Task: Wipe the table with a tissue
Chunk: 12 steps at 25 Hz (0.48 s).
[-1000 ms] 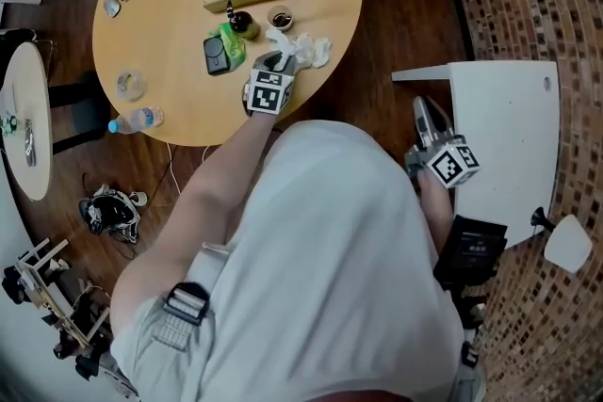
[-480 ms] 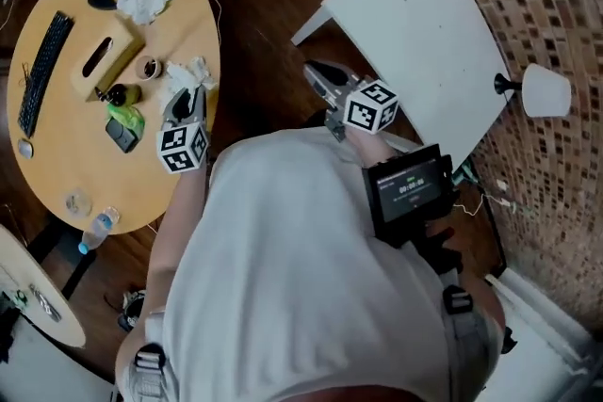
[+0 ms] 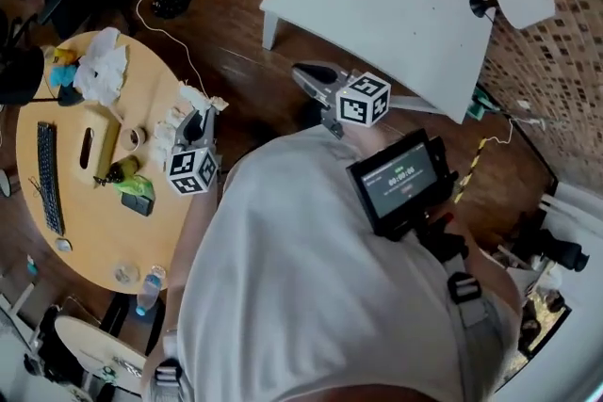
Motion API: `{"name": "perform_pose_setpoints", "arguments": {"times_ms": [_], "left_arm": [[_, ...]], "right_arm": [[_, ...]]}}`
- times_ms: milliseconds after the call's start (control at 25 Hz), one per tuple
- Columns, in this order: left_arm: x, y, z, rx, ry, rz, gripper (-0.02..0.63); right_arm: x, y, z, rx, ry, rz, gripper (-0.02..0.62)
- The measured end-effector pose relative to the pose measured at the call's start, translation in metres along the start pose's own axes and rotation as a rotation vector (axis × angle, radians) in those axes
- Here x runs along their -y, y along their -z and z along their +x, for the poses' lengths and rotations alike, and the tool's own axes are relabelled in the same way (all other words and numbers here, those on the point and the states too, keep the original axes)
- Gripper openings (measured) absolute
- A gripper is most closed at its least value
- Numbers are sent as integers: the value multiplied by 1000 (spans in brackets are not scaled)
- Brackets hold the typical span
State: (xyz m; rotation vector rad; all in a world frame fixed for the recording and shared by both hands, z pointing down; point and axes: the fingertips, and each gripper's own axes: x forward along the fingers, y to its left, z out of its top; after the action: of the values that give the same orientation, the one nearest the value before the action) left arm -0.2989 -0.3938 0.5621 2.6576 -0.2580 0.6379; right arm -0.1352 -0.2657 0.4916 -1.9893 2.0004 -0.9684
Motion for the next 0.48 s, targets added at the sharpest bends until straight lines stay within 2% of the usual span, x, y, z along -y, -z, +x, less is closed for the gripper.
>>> {"name": "perform_pose_setpoints", "arguments": {"times_ms": [240,480], "left_arm": [[53,-29,55,-48,156,66,78],[86,-45,93,-69,315,45,77]], "right_arm": [[37,-24,-47,91,80,42,18],[61,-33,-62,133,142,21,18]]}}
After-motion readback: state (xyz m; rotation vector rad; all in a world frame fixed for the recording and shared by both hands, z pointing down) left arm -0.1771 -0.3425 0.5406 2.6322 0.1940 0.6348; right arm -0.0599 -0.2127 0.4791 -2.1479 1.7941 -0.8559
